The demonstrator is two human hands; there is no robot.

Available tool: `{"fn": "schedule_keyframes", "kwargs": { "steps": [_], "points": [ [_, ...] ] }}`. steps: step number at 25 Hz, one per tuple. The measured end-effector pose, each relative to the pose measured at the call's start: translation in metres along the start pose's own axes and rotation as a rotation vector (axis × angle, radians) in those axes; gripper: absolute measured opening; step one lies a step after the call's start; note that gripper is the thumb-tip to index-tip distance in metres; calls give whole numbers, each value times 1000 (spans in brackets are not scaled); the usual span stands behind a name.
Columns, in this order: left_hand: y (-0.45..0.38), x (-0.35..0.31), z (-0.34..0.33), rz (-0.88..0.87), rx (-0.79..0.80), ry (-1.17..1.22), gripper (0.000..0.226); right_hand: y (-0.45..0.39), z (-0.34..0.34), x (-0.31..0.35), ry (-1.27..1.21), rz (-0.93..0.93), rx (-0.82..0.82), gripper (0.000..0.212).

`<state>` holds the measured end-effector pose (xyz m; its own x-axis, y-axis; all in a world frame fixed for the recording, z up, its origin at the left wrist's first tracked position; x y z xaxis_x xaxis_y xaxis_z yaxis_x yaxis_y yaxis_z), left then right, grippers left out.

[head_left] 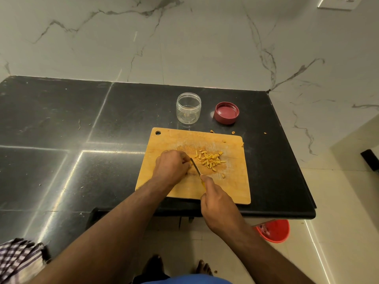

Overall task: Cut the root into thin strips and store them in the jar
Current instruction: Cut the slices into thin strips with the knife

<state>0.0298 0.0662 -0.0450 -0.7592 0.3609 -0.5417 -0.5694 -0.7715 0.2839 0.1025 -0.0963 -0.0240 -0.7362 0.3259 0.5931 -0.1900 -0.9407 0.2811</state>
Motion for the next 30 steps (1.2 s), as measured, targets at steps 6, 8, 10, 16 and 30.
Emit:
{"fn": "schedule_keyframes", "kwargs": {
  "steps": [6, 8, 10, 16, 30],
  "points": [
    [-1, -2, 2, 6, 3, -27, 17, -5, -1, 0, 50, -19, 25, 44],
    [-1, -1, 1, 9, 2, -26, 17, 7, -4, -2, 47, -12, 16, 43],
    [-1, 1, 0, 19, 2, -25, 19, 19, -5, -5, 26, -16, -2, 43],
    [0, 0, 2, 25, -6, -41, 24, 15, 1, -7, -20, -14, -55, 46],
    [4, -4, 5, 47, 2, 1, 15, -7, 2, 5, 80, -31, 23, 29]
  ]
}}
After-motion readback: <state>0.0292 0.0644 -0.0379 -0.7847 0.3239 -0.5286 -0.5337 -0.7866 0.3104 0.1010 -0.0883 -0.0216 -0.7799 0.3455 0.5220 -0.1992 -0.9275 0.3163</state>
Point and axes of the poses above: each hand's wrist, its own y-axis away from the middle knuckle, its own z-axis out of the back of the hand, x = y × z, the point moved 6 cm from there along -y, towards the middle knuckle, and after that the axes turned 11 degrees about x, right-handed, at the moved point
